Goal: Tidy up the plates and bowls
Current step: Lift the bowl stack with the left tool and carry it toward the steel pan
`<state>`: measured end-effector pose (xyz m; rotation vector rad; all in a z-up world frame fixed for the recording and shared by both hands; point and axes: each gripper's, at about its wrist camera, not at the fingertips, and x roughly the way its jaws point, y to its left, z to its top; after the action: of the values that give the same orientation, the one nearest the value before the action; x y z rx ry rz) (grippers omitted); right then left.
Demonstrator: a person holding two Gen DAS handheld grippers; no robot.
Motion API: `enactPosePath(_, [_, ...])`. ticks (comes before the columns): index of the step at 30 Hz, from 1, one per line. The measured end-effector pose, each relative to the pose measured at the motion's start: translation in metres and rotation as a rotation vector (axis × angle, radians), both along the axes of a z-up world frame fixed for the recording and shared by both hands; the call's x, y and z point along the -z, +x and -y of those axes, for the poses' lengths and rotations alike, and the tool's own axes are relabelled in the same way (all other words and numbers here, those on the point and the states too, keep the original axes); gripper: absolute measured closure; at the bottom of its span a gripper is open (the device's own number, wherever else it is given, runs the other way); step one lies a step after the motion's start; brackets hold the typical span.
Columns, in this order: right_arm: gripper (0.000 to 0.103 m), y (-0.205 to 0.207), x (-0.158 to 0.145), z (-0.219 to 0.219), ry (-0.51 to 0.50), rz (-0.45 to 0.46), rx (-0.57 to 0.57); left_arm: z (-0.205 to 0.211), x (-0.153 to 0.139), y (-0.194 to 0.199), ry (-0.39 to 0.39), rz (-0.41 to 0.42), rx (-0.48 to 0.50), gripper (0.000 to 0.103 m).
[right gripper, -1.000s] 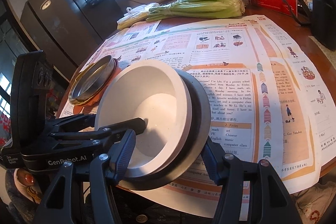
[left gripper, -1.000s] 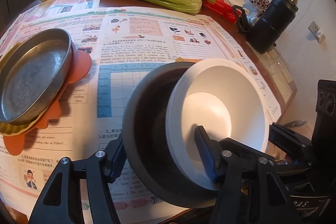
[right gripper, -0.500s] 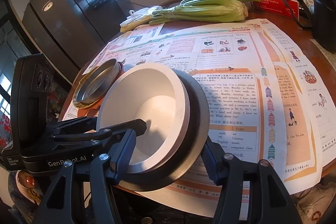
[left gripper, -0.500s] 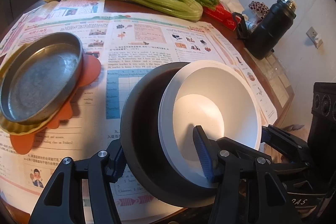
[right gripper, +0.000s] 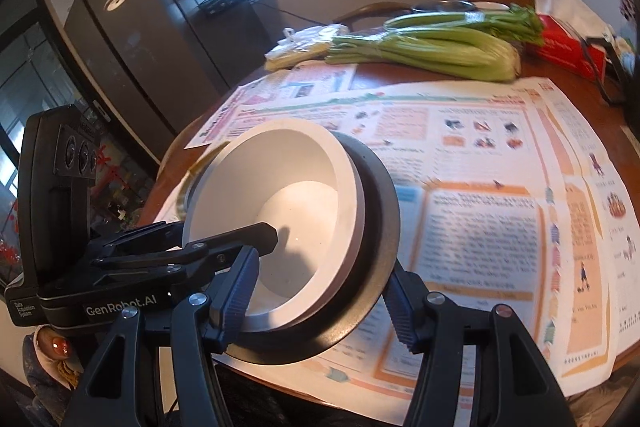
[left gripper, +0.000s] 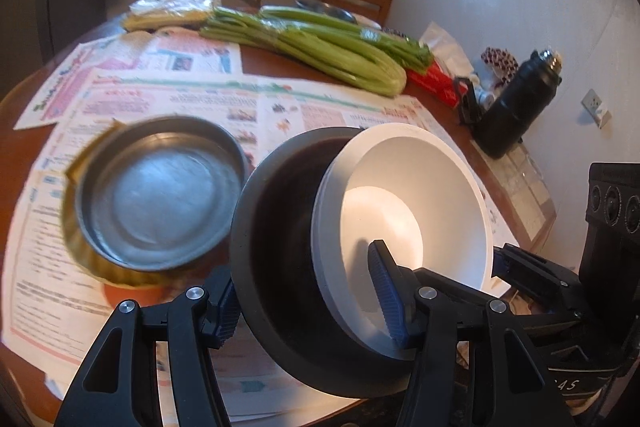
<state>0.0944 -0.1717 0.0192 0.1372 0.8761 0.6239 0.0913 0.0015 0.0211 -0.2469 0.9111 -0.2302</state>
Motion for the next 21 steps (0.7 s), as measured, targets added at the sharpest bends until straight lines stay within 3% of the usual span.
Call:
enactPosePath(13, [0.043,0.022,-0.045,-0.064,0.026,0.057,-0.09,-0.06,-0.053,0.005,0.057,0.096,-0.079,0.044])
enactPosePath(21, [0.043,0.037,-0.05,-0.096,0.035,0.053,-0.143,-0.09,-0.057,0.013,0.071,0.096,-0.123,0.044])
